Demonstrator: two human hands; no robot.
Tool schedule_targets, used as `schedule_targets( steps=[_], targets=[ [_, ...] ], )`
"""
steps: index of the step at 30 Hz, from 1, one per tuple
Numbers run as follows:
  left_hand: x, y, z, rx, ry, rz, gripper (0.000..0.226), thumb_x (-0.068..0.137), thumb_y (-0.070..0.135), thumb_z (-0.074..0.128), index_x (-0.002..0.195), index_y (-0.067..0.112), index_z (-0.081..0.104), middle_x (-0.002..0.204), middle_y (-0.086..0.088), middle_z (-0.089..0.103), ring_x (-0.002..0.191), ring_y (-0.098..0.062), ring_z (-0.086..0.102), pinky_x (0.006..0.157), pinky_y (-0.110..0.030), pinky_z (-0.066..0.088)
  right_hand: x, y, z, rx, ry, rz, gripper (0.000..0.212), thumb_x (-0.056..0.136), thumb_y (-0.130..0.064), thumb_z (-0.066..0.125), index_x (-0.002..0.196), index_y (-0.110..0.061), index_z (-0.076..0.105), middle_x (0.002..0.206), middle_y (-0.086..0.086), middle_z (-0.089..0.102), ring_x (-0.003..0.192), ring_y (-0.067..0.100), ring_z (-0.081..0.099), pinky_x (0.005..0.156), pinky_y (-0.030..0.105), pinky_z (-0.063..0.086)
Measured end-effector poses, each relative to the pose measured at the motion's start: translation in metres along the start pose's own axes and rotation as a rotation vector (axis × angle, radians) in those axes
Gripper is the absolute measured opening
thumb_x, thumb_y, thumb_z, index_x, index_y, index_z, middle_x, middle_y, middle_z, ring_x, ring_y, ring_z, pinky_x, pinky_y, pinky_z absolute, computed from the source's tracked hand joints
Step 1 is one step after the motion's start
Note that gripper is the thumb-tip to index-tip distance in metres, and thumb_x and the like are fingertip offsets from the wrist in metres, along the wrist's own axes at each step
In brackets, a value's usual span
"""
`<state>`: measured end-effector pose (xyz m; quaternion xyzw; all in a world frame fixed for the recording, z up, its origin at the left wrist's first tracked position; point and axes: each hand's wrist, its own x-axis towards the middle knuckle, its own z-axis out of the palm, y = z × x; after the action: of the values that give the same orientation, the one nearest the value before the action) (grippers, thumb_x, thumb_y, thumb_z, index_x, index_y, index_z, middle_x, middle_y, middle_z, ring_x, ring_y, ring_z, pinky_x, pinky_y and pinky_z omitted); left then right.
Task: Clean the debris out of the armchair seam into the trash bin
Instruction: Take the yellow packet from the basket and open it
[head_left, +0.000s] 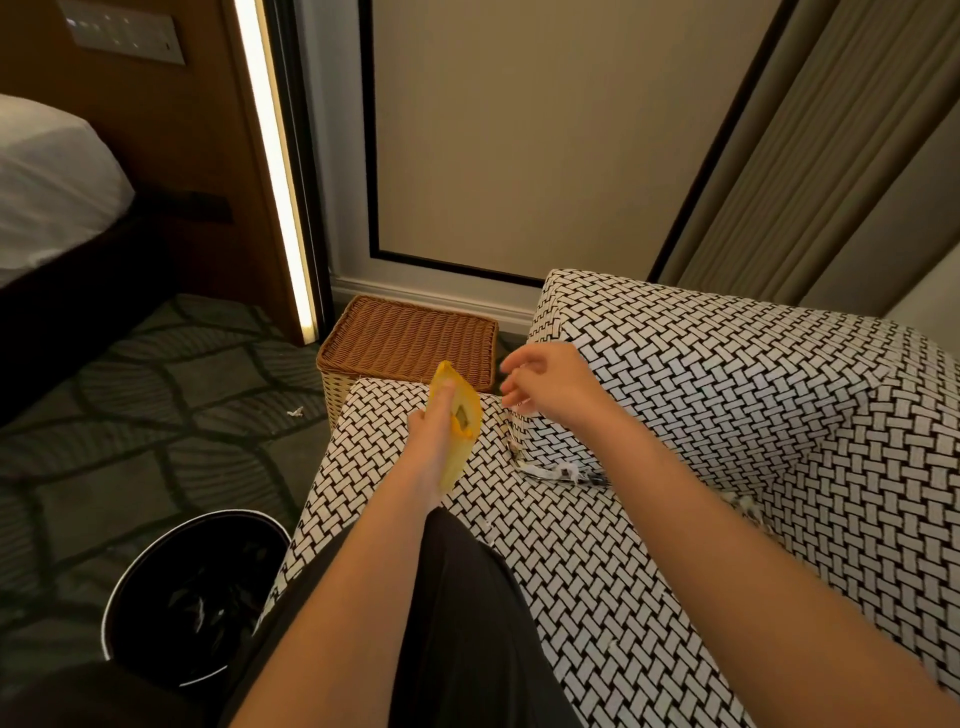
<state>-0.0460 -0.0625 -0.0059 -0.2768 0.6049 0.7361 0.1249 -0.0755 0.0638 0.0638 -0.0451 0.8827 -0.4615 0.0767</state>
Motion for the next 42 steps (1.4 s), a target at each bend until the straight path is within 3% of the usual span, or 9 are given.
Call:
schedule_targets(
  steps=[3,6,9,13,18,22,33,40,42],
  targets=[
    [0.005,0.002,-0.002,0.035,0.085,-0.032,0.092,0.064,0.079,0.039,0.140,0.029,0.024,0.136,-0.015,0.037,0.119,-0.038,0.039,0.101,-0.057,0.032,0.008,0.022,0.007,-0.146,0.029,0.037,0.017,0.092,-0.004,0.050,0.105,-0.005,0.062,0.079,0.002,0.062,0.059,0.008,0.059,0.050,0.013,0.048],
    [0.009,0.002,-0.001,0.066,0.118,-0.032,0.086,0.073,0.078,0.037,0.142,0.029,0.020,0.141,-0.015,0.029,0.124,-0.039,0.033,0.101,-0.057,0.031,0.018,0.059,0.029,-0.340,0.000,0.120,0.014,0.091,-0.009,0.056,0.099,-0.005,0.066,0.092,0.007,0.067,0.063,0.013,0.064,0.064,0.025,0.057],
    [0.016,-0.001,-0.001,0.025,0.110,-0.026,0.089,0.070,0.079,0.038,0.141,0.030,0.021,0.142,-0.015,0.029,0.124,-0.039,0.034,0.101,-0.057,0.032,0.024,0.098,0.057,-0.476,0.046,0.214,0.013,0.090,-0.017,0.058,0.093,-0.010,0.068,0.101,0.005,0.068,0.077,0.017,0.067,0.073,0.030,0.057],
    [0.023,-0.005,-0.003,-0.069,0.078,0.015,0.092,0.066,0.081,0.040,0.141,0.029,0.025,0.137,-0.014,0.038,0.120,-0.036,0.040,0.100,-0.055,0.034,0.018,0.131,0.093,-0.505,0.201,0.310,0.031,0.092,-0.026,0.054,0.122,-0.019,0.055,0.107,0.001,0.066,0.088,0.014,0.063,0.069,0.024,0.051],
    [0.025,-0.007,-0.005,-0.093,0.022,0.002,0.088,0.072,0.079,0.036,0.144,0.029,0.022,0.141,-0.010,0.036,0.125,-0.033,0.037,0.103,-0.052,0.031,0.023,0.137,0.108,-0.661,0.295,0.358,0.029,0.096,-0.036,0.044,0.122,-0.024,0.051,0.096,0.001,0.066,0.083,0.014,0.063,0.064,0.026,0.052],
    [0.026,-0.009,-0.005,-0.112,-0.004,-0.018,0.084,0.078,0.076,0.032,0.145,0.027,0.022,0.143,-0.009,0.035,0.127,-0.031,0.036,0.104,-0.053,0.029,0.030,0.139,0.111,-0.717,0.306,0.362,0.027,0.098,-0.035,0.042,0.119,-0.022,0.053,0.092,-0.001,0.066,0.071,0.010,0.056,0.053,0.021,0.041],
    [0.018,-0.005,-0.009,-0.154,-0.002,-0.003,0.080,0.080,0.073,0.030,0.146,0.027,0.021,0.143,-0.009,0.035,0.127,-0.029,0.036,0.101,-0.048,0.030,0.057,0.121,0.110,-0.717,0.252,0.473,0.021,0.097,-0.021,0.046,0.113,-0.015,0.057,0.107,0.003,0.065,0.094,0.016,0.061,0.064,0.026,0.039],
    [0.013,-0.003,-0.008,-0.142,-0.008,0.023,0.076,0.081,0.072,0.030,0.143,0.029,0.024,0.139,-0.008,0.039,0.122,-0.027,0.039,0.096,-0.044,0.033,0.041,0.130,0.103,-0.686,0.325,0.314,0.025,0.099,-0.026,0.040,0.102,-0.018,0.063,0.089,-0.001,0.067,0.071,0.012,0.057,0.056,0.022,0.044],
    [0.014,-0.003,-0.008,-0.116,-0.012,0.028,0.078,0.080,0.073,0.031,0.144,0.030,0.023,0.140,-0.007,0.038,0.123,-0.028,0.039,0.100,-0.047,0.032,0.033,0.135,0.098,-0.630,0.346,0.239,0.025,0.098,-0.031,0.041,0.095,-0.019,0.063,0.081,-0.004,0.064,0.063,0.008,0.051,0.049,0.017,0.036]
  ],
)
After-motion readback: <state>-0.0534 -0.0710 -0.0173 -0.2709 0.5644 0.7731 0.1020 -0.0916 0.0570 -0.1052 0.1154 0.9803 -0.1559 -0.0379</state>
